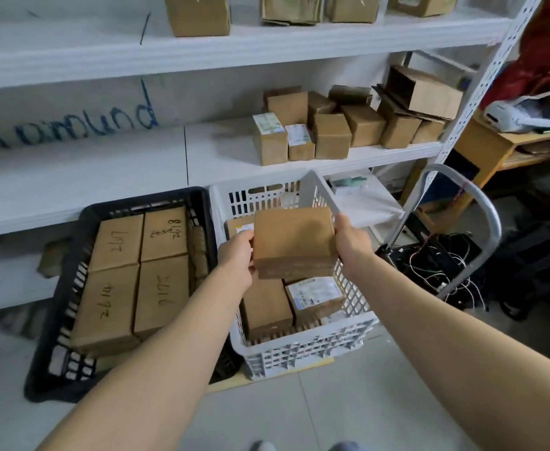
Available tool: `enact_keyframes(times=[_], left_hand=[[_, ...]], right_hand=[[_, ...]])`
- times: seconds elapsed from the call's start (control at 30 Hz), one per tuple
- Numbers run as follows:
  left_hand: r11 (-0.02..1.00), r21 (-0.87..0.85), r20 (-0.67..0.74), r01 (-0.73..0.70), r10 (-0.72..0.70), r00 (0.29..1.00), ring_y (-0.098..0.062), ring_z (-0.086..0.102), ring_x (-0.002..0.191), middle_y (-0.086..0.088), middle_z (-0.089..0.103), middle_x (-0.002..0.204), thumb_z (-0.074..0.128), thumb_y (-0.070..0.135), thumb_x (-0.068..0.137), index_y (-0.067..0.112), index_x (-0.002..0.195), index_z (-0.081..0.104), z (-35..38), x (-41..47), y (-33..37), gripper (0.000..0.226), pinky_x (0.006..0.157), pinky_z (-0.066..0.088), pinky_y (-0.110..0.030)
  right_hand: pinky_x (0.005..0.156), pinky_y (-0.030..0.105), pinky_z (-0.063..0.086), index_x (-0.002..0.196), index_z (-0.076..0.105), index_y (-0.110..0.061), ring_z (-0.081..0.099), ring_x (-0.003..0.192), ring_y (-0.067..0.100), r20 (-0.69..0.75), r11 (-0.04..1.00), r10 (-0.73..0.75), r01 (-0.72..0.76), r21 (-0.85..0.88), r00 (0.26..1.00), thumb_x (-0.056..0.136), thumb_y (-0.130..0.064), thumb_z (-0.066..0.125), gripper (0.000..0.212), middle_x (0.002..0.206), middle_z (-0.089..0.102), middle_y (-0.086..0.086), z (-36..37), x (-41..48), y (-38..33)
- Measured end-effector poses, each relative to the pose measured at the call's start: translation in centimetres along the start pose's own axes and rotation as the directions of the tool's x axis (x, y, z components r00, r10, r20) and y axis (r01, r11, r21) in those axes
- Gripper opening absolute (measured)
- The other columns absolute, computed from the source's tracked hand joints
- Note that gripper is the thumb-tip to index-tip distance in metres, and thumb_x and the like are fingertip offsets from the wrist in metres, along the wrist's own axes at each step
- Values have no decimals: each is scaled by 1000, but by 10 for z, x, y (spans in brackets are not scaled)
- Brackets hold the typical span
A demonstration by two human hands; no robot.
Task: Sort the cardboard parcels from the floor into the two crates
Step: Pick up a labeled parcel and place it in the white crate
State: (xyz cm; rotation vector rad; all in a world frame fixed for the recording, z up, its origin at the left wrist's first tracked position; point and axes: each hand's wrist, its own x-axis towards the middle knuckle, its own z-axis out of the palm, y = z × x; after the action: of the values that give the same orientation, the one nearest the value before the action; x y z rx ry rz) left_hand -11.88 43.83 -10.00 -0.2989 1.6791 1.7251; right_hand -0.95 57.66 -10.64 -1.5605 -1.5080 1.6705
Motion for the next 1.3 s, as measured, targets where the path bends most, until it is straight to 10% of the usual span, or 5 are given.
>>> enact_keyframes(times=[0.17, 0.3, 0.47, 0.6, 1.3], left_hand=[[996, -50, -26, 74, -75, 997, -19, 57, 71, -2, 64, 82, 52, 18, 92, 15, 85, 63, -4, 43, 11, 13, 70, 44, -31], [996, -35, -69, 84, -86, 994, -19, 57, 77, -4, 63, 90, 54, 25, 94, 13, 108, 61, 6, 77, 16, 20, 65, 46, -28], [985, -46, -118, 164, -169, 979, -27, 54, 117, -3, 59, 130, 58, 45, 84, 22, 132, 54, 21, 127, 14, 53, 102, 42, -48], [978, -69, -189, 198, -208, 960, -27, 57, 115, 0, 61, 128, 60, 57, 67, 29, 128, 57, 26, 195, 2, 67, 100, 43, -49], [962, -217, -299, 164, -226, 927, -28, 65, 102, -5, 70, 110, 58, 57, 81, 21, 116, 64, 42, 277, 3, 50, 98, 48, -46]], right_hand=[[76, 31, 37, 127, 54, 0, 49, 92, 26, 58, 996, 55, -51, -75, 997, 95, -50, 43, 60, 108, 54, 13, 37, 36, -5], [90, 34, 38, 135, 45, 1, 50, 115, 32, 121, 989, 80, -64, -131, 989, 96, -46, 44, 61, 129, 52, 16, 65, 75, -14], [81, 32, 40, 124, 53, -1, 51, 96, 26, 228, 976, 107, -58, -212, 968, 98, -46, 41, 53, 105, 52, 11, 93, 130, -21], [77, 36, 44, 107, 55, -4, 53, 80, 25, 281, 952, 177, -93, -290, 943, 94, -52, 41, 51, 83, 52, 9, 121, 170, -25], [101, 49, 44, 135, 49, -9, 55, 115, 33, 353, 915, 379, -290, -280, 856, 84, -64, 51, 75, 121, 58, 9, 193, 266, 14]])
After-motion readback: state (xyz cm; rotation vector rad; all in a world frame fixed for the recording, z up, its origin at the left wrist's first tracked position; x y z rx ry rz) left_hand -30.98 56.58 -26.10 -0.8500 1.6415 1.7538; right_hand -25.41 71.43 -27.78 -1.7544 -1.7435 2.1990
